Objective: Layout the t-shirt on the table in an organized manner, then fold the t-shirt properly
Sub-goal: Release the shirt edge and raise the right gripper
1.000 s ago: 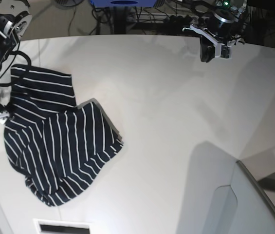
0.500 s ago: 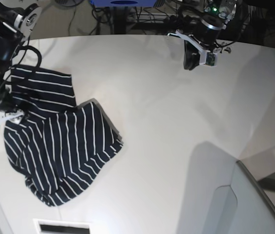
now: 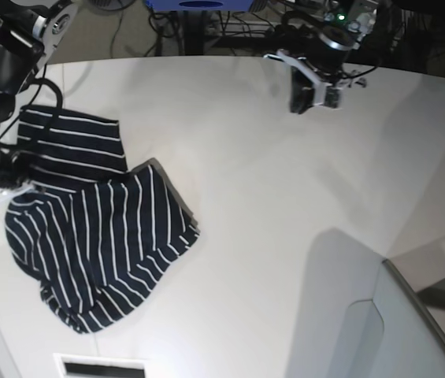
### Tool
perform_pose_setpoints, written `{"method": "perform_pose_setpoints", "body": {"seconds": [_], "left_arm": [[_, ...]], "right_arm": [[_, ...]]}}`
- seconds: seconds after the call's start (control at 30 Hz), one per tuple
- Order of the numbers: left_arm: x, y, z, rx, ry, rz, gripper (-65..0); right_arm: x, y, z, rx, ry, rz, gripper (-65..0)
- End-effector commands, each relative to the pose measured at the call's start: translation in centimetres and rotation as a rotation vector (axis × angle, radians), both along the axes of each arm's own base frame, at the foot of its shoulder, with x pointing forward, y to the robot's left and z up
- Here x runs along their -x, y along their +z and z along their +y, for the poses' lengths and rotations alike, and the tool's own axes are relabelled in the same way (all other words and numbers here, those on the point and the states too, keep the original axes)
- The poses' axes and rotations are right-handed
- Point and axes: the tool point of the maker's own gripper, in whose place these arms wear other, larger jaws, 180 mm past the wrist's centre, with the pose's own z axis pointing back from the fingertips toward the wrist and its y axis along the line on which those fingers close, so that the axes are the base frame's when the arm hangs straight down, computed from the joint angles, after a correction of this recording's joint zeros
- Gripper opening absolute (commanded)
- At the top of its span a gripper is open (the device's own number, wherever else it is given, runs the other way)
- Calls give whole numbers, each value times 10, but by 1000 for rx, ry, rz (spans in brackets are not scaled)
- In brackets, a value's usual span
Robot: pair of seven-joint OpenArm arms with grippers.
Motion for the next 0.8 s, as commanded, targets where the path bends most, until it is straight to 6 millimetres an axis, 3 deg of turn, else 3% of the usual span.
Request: {"method": "perform_pose_setpoints", "body": {"seconds": [0.0, 0.1, 0.17, 0.27, 0.43, 0.67, 0.77], "left_arm": [[-5, 5, -10, 19, -24, -30, -586], [-9, -5, -35, 41, -86, -15, -586], [-9, -8, -55, 59, -141, -10, -586], [-7, -7, -68, 74, -175, -10, -587], [-5, -8, -65, 67, -178, -6, -591], [-4, -10, -57, 47, -184, -2, -591], [-4, -10, -57, 46, -183, -2, -591]], "right_arm": [[-12, 21, -10, 32, -4, -51, -648], [-10, 40, -17, 78, -4, -72, -647], [-8, 42, -20, 88, -16, -71, -647], [10, 38, -48, 76, -185, -57, -642], [30, 19, -72, 42, -339, -31, -648], [31, 14, -67, 33, -340, -24, -635], [36, 14, -68, 42, -338, -18, -530]]}}
